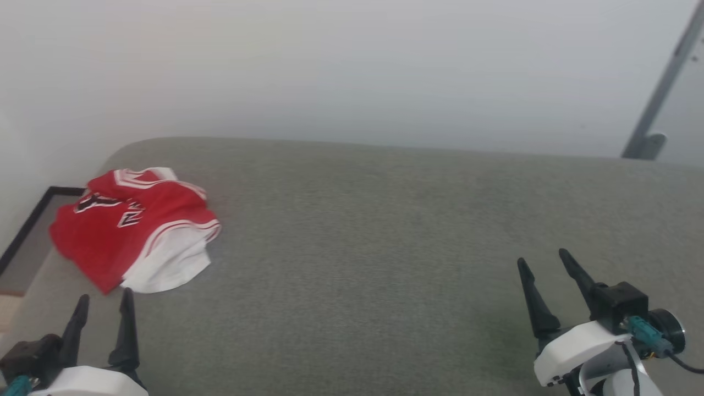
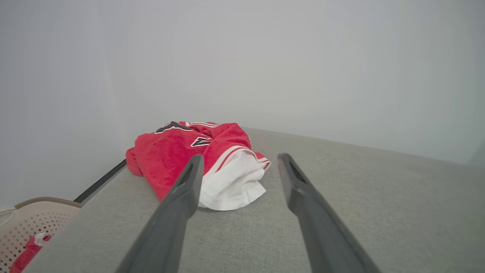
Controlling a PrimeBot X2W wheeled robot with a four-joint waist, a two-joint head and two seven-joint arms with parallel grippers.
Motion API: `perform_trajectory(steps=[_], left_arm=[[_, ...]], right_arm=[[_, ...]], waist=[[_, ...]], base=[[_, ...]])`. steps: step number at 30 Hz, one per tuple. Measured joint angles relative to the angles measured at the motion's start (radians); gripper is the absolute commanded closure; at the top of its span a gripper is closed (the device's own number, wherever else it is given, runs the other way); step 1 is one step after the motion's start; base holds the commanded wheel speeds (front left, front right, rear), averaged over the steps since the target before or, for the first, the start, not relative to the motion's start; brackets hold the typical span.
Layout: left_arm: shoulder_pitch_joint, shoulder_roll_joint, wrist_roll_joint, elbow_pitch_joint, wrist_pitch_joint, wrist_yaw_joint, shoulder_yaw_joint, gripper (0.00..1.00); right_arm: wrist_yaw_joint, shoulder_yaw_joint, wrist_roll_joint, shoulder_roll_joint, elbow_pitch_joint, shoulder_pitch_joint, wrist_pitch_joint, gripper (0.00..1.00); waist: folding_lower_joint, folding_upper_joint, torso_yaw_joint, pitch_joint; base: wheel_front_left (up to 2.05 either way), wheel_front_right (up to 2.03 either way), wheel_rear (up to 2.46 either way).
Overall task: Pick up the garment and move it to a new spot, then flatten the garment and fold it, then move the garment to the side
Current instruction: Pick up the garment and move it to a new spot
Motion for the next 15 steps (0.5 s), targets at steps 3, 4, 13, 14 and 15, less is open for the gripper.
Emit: perform_trajectory(steps=[3,4,13,14,15], left_arm=[[0.002,0.002,-0.004,0.001,0.0,0.002,0.01,0.0],[0.003,0.003,-0.005,0.001,0.0,0.002,0.013,0.0],[0.024,0.019,-0.012,-0.006,0.0,0.004,0.027,0.0],[0.025,0.021,-0.014,-0.007,0.001,0.004,0.026,0.0],[0.025,0.023,-0.015,-0.01,0.001,0.004,0.026,0.0]], right_arm=[[0.0,0.018,0.008,0.0,0.008,0.0,0.0,0.0],[0.0,0.025,0.01,0.001,0.01,0.0,0.0,0.0],[0.0,0.059,0.021,0.013,0.027,-0.004,-0.005,0.0],[0.0,0.061,0.022,0.012,0.03,-0.004,-0.007,0.0],[0.0,0.061,0.022,0.013,0.034,-0.004,-0.008,0.0]], waist=[[0.0,0.0,0.036,-0.01],[0.0,0.0,0.049,-0.013],[0.0,0.0,0.152,-0.036],[0.0,0.0,0.162,-0.038],[0.0,0.0,0.171,-0.04]], base=[[0.0,0.0,0.0],[0.0,0.0,0.0],[0.0,0.0,0.0],[0.0,0.0,0.0],[0.0,0.0,0.0]])
